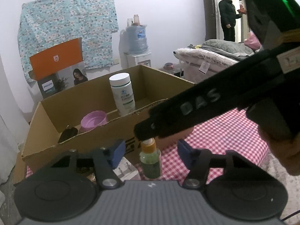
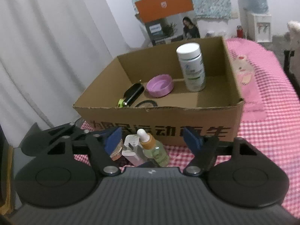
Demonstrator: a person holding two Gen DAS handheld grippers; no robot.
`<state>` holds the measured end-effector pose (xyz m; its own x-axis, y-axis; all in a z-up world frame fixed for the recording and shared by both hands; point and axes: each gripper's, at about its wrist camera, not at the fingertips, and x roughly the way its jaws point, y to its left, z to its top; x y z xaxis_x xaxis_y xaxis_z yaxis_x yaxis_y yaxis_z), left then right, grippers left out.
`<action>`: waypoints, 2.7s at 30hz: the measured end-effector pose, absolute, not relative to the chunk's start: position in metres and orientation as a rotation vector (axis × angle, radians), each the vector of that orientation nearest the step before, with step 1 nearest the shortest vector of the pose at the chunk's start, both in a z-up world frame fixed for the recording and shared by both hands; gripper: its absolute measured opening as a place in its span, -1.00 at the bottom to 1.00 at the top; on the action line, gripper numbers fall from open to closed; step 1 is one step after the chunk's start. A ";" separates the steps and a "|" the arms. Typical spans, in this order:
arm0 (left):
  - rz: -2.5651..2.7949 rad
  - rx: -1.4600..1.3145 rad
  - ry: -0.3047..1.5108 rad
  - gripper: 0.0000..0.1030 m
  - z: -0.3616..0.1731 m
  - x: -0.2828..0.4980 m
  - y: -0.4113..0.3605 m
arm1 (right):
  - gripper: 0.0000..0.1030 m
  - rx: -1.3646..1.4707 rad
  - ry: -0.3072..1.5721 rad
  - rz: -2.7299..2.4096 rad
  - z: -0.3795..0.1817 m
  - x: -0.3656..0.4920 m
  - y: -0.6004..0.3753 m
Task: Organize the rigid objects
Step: 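Close the right tool on the green dropper bottle and lift it, then carry the dropper bottle into the box and open the right tool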
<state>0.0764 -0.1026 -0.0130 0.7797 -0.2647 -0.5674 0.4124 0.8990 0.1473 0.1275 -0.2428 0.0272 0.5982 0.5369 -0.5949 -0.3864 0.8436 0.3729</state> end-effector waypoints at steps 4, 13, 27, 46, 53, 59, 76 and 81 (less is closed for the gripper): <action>-0.380 0.265 0.595 -0.11 -0.018 0.085 -0.103 | -0.07 0.220 0.799 0.567 0.018 0.139 -0.237; -0.365 0.238 0.650 -0.36 -0.026 0.100 -0.099 | -0.57 0.247 0.836 0.615 0.004 0.153 -0.234; -0.385 0.143 0.664 -0.50 -0.027 0.102 -0.104 | -0.58 0.255 0.844 0.601 0.004 0.152 -0.247; -0.485 0.098 0.681 -0.50 -0.028 0.092 -0.133 | -0.58 0.245 0.847 0.510 0.009 0.124 -0.282; -0.489 0.140 0.658 -0.41 -0.030 0.084 -0.138 | -0.57 0.266 0.853 0.517 0.005 0.120 -0.288; -0.485 0.196 0.605 -0.10 -0.030 0.075 -0.142 | -0.54 0.274 0.857 0.524 0.005 0.122 -0.287; -0.440 0.284 0.591 -0.09 -0.052 0.070 -0.148 | -0.41 0.237 0.851 0.535 0.009 0.116 -0.287; -0.430 0.282 0.599 -0.09 -0.059 0.073 -0.149 | -0.32 0.214 0.849 0.544 0.011 0.116 -0.284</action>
<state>0.0730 -0.1487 -0.0593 0.7421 -0.3063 -0.5962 0.4666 0.8747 0.1313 0.1163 -0.2836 0.0113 0.5350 0.5357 -0.6533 -0.3695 0.8438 0.3893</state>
